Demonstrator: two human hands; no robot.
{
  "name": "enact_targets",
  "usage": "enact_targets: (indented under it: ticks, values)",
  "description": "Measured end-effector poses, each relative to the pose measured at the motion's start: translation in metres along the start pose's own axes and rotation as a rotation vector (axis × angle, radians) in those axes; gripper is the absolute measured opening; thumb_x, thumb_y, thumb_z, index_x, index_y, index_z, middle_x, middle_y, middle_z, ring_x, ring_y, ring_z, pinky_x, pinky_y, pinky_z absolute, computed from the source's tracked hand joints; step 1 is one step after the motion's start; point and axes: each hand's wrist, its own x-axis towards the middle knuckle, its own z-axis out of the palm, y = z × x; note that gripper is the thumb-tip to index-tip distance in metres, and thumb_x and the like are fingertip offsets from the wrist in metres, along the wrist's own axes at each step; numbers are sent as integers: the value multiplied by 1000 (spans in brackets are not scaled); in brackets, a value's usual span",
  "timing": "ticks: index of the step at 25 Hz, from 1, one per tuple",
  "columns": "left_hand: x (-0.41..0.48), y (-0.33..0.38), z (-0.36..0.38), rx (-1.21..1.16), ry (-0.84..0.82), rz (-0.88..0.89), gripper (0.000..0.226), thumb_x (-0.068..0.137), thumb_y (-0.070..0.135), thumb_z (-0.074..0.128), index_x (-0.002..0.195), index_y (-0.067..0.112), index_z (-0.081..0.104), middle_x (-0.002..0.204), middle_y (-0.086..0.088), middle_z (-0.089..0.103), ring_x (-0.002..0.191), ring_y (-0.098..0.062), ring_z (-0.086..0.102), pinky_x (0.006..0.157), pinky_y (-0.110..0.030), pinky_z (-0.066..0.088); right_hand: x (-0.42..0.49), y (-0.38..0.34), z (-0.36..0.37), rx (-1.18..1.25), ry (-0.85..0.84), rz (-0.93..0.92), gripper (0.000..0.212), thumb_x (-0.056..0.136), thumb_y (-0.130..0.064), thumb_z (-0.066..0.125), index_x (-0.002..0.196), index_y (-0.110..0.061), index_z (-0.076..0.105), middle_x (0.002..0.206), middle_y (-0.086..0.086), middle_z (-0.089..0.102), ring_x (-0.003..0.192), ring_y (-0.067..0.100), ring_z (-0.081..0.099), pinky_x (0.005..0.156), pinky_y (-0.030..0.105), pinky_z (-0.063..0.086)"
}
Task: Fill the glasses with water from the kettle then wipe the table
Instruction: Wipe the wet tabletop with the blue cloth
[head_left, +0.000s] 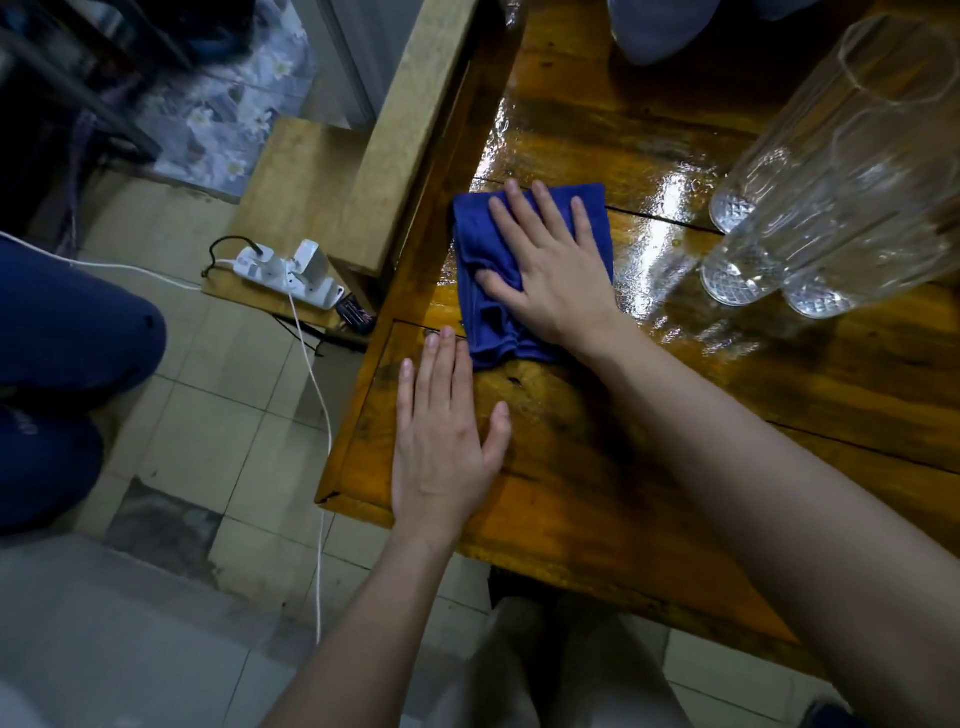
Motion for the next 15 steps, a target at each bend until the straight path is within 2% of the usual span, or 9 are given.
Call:
enact_targets:
  ticks: [6, 15]
  values:
    - [0, 0, 0, -13, 3, 1, 67, 99, 46, 30, 153, 8, 23, 163, -7, 15, 152, -16, 7, 124, -43, 11, 0, 16, 0, 39, 52, 161, 66, 98, -52, 20, 156, -21, 17, 165, 3, 11, 152, 21, 4, 122, 47, -1]
    - [1, 0, 0, -13, 2, -1, 66, 99, 46, 32, 153, 9, 23, 163, -8, 17, 152, -18, 10, 123, -44, 13, -63, 38, -6, 37, 37, 200, 65, 99, -50, 17, 156, -21, 16, 165, 4, 7, 152, 21, 2, 122, 47, 1]
